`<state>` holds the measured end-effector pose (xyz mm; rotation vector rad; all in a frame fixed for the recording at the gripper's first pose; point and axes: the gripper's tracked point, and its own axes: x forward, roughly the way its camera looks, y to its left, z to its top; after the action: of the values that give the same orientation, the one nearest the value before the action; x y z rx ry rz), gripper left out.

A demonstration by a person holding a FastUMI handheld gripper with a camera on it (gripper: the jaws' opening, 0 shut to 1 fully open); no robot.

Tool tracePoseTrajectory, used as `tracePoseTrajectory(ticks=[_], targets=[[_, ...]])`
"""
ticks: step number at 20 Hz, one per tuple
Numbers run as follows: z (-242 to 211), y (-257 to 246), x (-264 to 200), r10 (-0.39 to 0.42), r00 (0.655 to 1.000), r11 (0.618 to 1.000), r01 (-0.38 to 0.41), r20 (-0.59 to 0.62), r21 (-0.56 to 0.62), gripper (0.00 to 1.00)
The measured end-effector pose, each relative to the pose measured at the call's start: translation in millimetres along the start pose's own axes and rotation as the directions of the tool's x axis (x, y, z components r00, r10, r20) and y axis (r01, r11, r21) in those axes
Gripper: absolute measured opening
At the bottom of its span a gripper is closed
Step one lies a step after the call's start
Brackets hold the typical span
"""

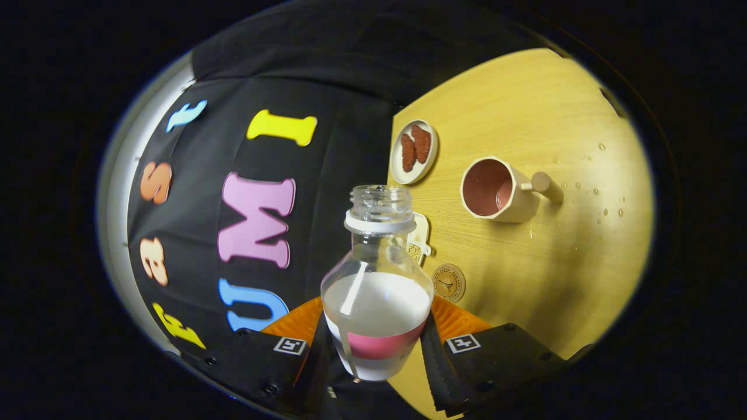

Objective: Take the bottle from table, then pour the juice into the cup, finally place the bottle on the coaster

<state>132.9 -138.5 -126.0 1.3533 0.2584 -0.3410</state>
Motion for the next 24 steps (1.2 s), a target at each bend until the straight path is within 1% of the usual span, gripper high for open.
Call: tracePoseTrajectory(ticks=[1,2,3,4,6,8,9,11,12,14,16,17,18,20,23,24], targets=[[-9.6,5.6,-6.0,0.030,0.999,0.994,-0.031,-0.012,-0.101,0.71],[-18.0,14.2,-12.4,0.079,0.997,0.974,-0.078,-0.006,-0.211,0.71],[-31.8,16.4,-17.6,0.111,0.993,0.937,-0.119,-0.041,-0.329,0.71],[-44.6,11.3,-24.9,0.119,0.991,0.891,-0.134,-0.063,-0.434,0.71],[-69.8,-0.2,-32.6,0.118,0.986,0.798,-0.165,-0.118,-0.580,0.71],[-79.3,-17.5,-40.4,0.089,0.987,0.694,-0.157,-0.133,-0.702,0.71],[-79.8,-26.1,-43.8,0.078,0.989,0.628,-0.145,-0.124,-0.764,0.71],[-73.8,-40.8,-47.1,0.057,0.994,0.477,-0.107,-0.091,-0.872,0.71],[-71.2,-44.9,-46.8,0.062,0.995,0.418,-0.094,-0.075,-0.904,0.71],[-67.8,-47.4,-41.8,0.087,0.995,0.330,-0.079,-0.053,-0.941,0.71],[-67.4,-52.4,-29.0,0.093,0.995,0.252,-0.070,-0.048,-0.965,0.71],[-69.0,-50.8,-21.2,0.096,0.994,0.221,-0.074,-0.054,-0.972,0.71],[-70.7,-46.7,-14.1,0.109,0.992,0.204,-0.078,-0.057,-0.976,0.71],[-68.4,-34.8,0.8,0.140,0.989,0.198,-0.065,-0.037,-0.978,0.71],[-60.6,-23.4,28.5,0.164,0.986,0.189,0.002,0.034,-0.982,0.71],[-61.9,-21.2,38.8,0.164,0.986,0.190,0.011,0.043,-0.982,0.71]])
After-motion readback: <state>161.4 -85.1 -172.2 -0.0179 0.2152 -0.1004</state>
